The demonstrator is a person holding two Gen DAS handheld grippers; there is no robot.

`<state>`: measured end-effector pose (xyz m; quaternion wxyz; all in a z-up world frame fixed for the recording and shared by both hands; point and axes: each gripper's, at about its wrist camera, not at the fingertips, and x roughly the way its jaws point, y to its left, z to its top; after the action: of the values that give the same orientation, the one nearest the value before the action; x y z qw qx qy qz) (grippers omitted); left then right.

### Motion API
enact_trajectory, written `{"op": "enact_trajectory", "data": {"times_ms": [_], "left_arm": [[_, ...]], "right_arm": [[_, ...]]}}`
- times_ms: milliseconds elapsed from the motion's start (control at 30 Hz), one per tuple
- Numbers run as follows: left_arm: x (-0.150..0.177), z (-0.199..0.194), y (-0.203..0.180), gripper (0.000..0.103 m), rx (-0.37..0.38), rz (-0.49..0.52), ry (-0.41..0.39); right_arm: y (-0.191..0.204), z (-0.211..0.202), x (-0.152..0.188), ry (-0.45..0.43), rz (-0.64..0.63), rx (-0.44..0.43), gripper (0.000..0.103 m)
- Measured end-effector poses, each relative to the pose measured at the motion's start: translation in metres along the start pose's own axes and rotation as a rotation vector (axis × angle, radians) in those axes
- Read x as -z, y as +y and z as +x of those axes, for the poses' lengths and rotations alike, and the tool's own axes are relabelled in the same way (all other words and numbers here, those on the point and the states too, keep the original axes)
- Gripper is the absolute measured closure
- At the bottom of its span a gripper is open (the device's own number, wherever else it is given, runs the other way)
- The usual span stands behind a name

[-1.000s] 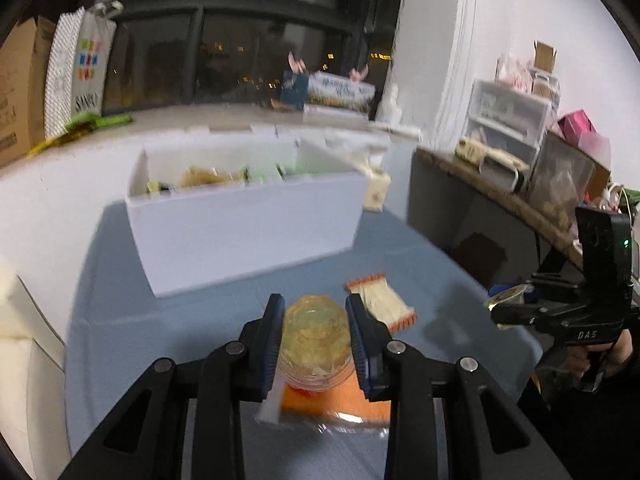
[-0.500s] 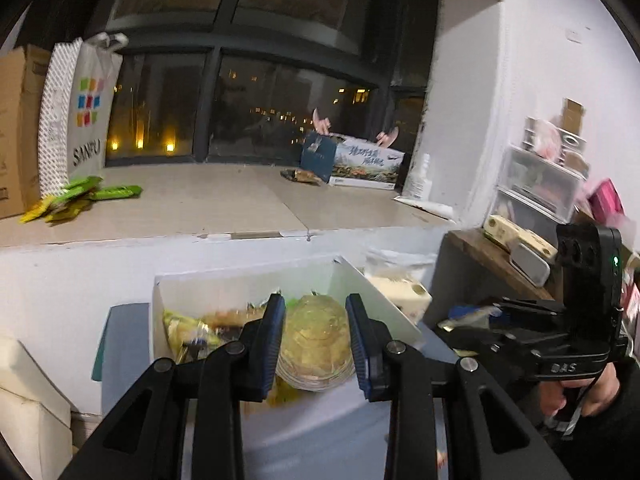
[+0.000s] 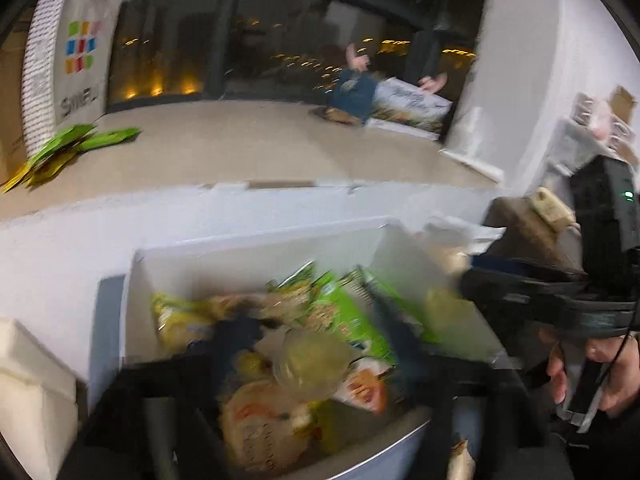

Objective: Organize snacks
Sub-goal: 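Carry the jelly cup into the white box and release it, then move the right tool back to the cream pastry pack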

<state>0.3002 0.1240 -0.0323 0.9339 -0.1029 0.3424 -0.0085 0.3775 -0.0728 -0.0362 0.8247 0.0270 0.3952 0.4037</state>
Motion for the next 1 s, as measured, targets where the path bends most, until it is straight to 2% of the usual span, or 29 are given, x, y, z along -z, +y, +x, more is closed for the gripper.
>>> {"op": "enact_trajectory", "data": {"times_ms": [33,100,233,367,567,800,1000], "left_arm": [[0.002,-0.004,0.002,0.0,0.005,-0.005,-0.021],[0.004,-0.01,0.005,0.0,0.002,-0.003,-0.028],[0.005,-0.025,0.004,0.0,-0.019,0.022,-0.037],[0.009,-0.051,-0.001,0.0,0.002,0.037,-0.075],[0.029,-0.106,-0.016,0.0,0.026,0.049,-0.16],[0.091,-0.175,-0.046,0.0,0.036,0.096,-0.226],[0.156,-0.207,-0.063,0.0,0.04,0.078,-0.207]], "right_arm": [[-0.002,0.0,0.001,-0.003,0.009,0.022,0.0],[-0.006,-0.005,0.005,-0.036,0.027,0.031,0.0],[-0.005,-0.013,0.008,-0.04,0.021,0.054,0.0],[0.003,-0.031,0.011,-0.075,0.004,0.036,0.0],[0.03,-0.064,0.031,-0.12,-0.101,0.041,0.0],[0.058,-0.12,0.096,-0.178,-0.209,0.027,0.0],[0.066,-0.164,0.167,-0.23,-0.241,0.064,0.0]]}}
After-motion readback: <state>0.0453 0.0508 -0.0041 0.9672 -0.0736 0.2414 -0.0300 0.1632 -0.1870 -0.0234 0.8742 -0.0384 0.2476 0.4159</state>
